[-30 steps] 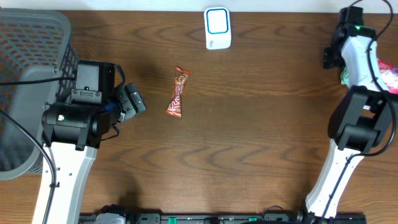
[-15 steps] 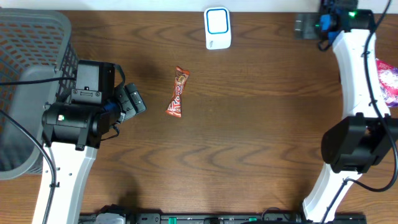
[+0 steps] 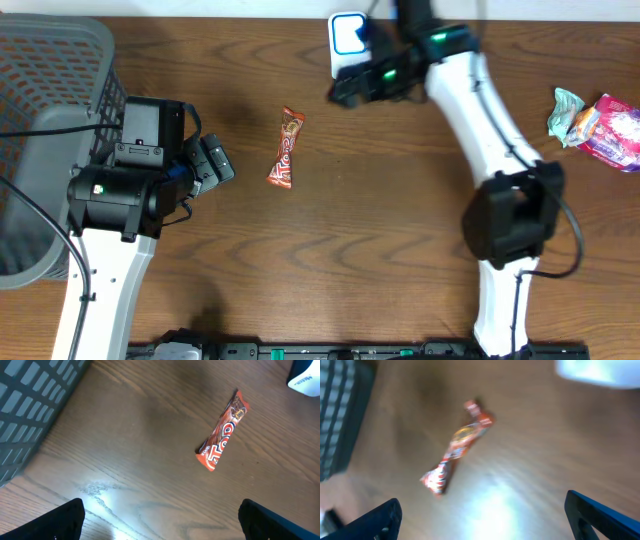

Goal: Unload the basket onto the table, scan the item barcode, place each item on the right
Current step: 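Swing the right gripper to the red chocolate bar and grasp it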

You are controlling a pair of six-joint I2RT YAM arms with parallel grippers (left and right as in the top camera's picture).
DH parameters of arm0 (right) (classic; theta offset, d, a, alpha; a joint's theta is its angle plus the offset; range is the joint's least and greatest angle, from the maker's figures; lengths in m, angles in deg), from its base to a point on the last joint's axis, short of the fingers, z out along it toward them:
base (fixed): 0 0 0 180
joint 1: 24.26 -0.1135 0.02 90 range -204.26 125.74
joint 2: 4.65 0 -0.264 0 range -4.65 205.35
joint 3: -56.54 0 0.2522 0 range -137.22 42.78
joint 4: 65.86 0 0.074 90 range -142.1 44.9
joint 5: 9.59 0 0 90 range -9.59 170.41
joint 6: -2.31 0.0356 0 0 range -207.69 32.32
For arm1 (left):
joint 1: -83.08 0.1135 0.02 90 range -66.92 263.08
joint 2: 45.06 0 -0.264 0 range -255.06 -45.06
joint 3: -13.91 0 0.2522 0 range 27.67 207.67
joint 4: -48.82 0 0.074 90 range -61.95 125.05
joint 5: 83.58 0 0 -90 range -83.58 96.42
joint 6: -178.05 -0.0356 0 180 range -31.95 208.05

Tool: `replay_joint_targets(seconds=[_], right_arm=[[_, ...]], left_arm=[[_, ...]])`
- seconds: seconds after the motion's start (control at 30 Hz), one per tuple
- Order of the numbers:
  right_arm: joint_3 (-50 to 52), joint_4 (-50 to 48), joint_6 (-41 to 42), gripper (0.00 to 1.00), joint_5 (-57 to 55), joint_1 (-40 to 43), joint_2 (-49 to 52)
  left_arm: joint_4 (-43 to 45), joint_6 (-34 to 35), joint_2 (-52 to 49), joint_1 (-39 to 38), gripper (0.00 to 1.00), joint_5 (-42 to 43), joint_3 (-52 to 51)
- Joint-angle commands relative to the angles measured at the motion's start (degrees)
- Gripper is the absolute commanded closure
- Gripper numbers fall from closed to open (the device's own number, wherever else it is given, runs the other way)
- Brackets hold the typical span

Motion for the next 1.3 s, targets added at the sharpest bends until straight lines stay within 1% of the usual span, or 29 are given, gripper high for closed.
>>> replay_joint_targets(seconds=[0.0, 0.1, 0.23, 0.3, 0.37, 0.4, 0.53, 0.63, 0.73, 0.9, 1.0, 1.03, 1.1, 1.23, 1.27], right_arm=[[-0.04, 0.07, 4.02, 0.01, 2.40, -4.37, 3.08], [-0.04, 0.00, 6.73, 0.01, 2.43, -7.32, 5.49], [-0.04, -1.99, 13.29, 0.01, 0.83, -10.36, 9.20], [-0.04, -3.45, 16.63, 0.14, -1.97, -11.69, 11.17], [-0.04, -4.52, 18.67, 0.21, -4.31, -12.66, 12.61], [-0.04, -4.94, 19.65, 0.30, -5.68, -13.05, 13.11], [-0.04, -6.01, 23.52, 0.32, -12.00, -14.53, 13.64], [-0.04, -7.61, 25.05, 0.32, -15.91, -16.06, 13.64], [-0.04, -8.35, 28.41, 0.32, -20.76, -17.86, 13.70], [-0.04, -8.35, 32.52, 0.42, -31.32, -20.59, 14.08], [-0.04, -8.20, 34.32, 0.51, -34.88, -21.86, 14.58], [-0.04, -8.26, 34.32, 0.56, -35.17, -22.12, 14.88], [-0.04, -8.33, 34.32, 0.63, -35.54, -22.53, 15.30], [-0.11, -8.20, 33.92, 0.80, -35.76, -22.77, 15.39], [-0.26, -8.15, 33.68, 0.87, -35.71, -22.77, 14.82]], left_arm=[[0.02, 0.28, 0.37, 0.24, 0.02, -0.76, 0.59], [0.02, 0.28, 0.37, 0.24, 0.02, -0.76, 0.59], [0.02, 0.28, 0.37, 0.24, 0.02, -0.76, 0.59], [0.02, 0.28, 0.37, 0.24, 0.02, -0.76, 0.59], [0.00, 0.28, 0.37, 0.24, 0.02, -0.74, 0.59], [0.00, 0.26, 0.37, 0.24, 0.02, -0.76, 0.59], [0.02, 0.28, 0.37, 0.24, 0.02, -0.74, 0.59], [0.02, 0.28, 0.37, 0.24, 0.02, -0.76, 0.59], [0.02, 0.26, 0.37, 0.24, 0.02, -0.76, 0.59], [0.02, 0.26, 0.37, 0.22, 0.02, -0.76, 0.59], [0.02, 0.28, 0.37, 0.24, 0.02, -0.74, 0.59], [0.02, 0.28, 0.37, 0.24, 0.02, -0.76, 0.59], [0.02, 0.28, 0.37, 0.24, 0.02, -0.76, 0.59], [0.02, 0.26, 0.37, 0.24, 0.02, -0.76, 0.59], [0.02, 0.28, 0.37, 0.24, 0.02, -0.74, 0.59]])
